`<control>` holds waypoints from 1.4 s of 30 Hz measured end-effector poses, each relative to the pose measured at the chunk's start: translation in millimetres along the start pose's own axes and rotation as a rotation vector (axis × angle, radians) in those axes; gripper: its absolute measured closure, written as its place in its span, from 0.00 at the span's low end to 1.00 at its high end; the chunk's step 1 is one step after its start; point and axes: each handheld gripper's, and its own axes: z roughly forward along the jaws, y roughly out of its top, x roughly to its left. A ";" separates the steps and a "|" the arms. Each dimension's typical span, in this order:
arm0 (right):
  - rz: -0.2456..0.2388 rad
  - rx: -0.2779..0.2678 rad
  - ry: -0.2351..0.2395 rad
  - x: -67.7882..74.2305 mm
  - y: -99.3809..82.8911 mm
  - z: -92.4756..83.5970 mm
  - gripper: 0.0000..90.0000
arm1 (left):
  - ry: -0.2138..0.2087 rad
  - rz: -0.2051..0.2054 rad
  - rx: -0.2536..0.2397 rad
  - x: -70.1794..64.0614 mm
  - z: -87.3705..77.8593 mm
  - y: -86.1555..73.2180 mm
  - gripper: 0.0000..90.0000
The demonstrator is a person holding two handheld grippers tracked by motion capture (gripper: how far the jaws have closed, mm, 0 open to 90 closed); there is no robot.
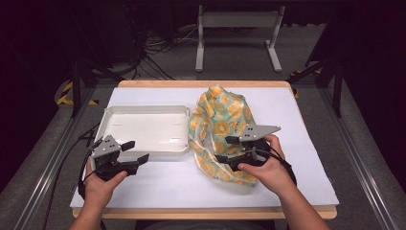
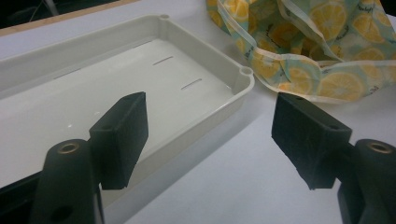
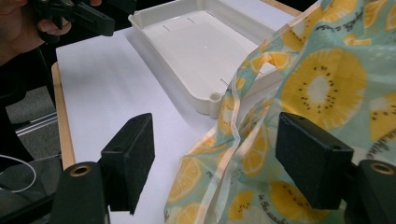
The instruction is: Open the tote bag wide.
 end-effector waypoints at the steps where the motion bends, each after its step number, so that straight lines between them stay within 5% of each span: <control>1: 0.000 0.000 0.000 0.0 0.0 0.0 0.32 | 0.000 0.000 -0.001 0.2 0.6 -0.3 0.31; 12: 0.001 0.051 0.049 6.5 -11.7 40.4 0.24 | 0.005 0.016 0.010 -2.7 3.4 -1.1 0.31; 27: -0.017 0.192 0.035 10.8 -32.7 75.1 0.17 | -0.006 0.023 0.034 -5.4 8.8 -2.9 0.29; 35: -0.027 0.236 0.015 11.4 -39.0 85.6 0.19 | -0.005 0.037 0.041 -6.1 9.8 -3.0 0.29; 42: -0.042 0.263 0.040 11.7 -42.2 89.2 0.38 | -0.011 0.040 0.048 -7.2 12.2 -3.7 0.29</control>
